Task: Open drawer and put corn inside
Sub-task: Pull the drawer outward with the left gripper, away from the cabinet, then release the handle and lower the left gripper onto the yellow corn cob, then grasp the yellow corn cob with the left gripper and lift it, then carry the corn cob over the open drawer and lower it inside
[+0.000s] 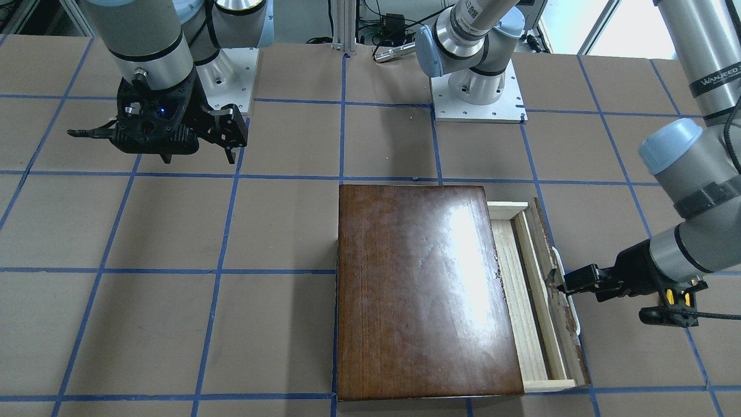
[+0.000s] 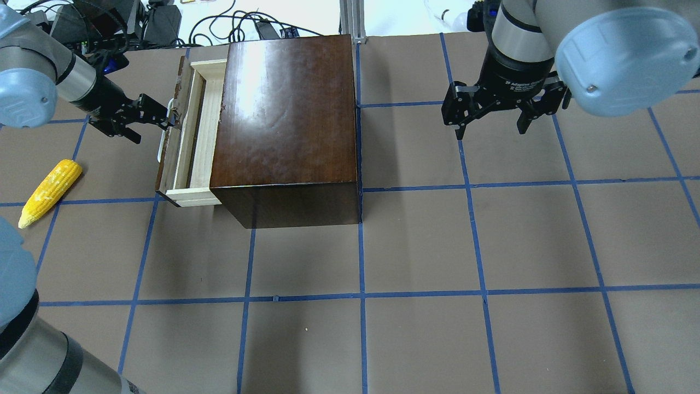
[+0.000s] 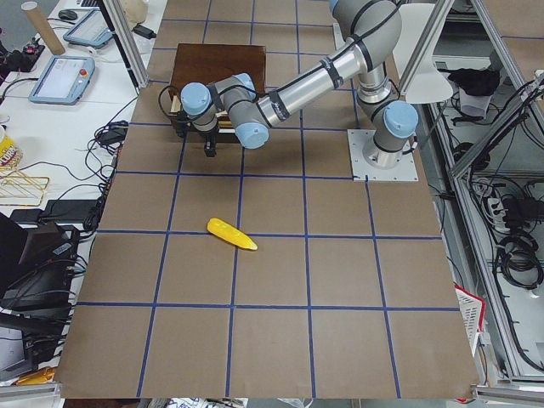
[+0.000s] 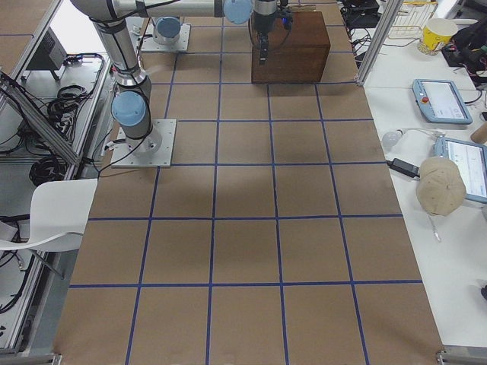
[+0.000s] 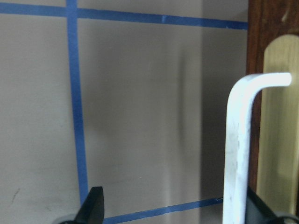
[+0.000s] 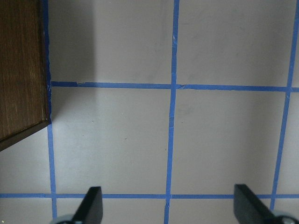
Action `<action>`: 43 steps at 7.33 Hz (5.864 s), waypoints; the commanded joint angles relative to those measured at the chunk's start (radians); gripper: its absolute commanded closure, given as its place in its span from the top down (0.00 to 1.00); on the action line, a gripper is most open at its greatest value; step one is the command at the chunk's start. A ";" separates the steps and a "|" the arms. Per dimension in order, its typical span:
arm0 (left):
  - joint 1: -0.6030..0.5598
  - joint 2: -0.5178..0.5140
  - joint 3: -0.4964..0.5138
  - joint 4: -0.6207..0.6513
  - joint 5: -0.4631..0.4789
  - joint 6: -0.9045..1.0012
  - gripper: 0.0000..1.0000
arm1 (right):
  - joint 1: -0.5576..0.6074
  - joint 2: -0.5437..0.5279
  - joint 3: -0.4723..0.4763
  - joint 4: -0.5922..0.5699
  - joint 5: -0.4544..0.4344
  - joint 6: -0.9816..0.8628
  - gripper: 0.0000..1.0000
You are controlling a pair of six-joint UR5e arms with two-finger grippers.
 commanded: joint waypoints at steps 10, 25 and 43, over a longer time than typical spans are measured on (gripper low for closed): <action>0.162 0.071 0.015 -0.003 0.200 0.317 1.00 | 0.000 0.000 0.000 0.000 0.000 0.000 1.00; 0.340 -0.167 0.018 0.190 0.286 1.024 0.05 | 0.000 0.000 0.000 0.000 0.000 0.000 1.00; -0.213 0.226 0.056 -0.112 0.248 0.014 0.00 | 0.000 0.000 0.000 0.000 0.000 0.000 1.00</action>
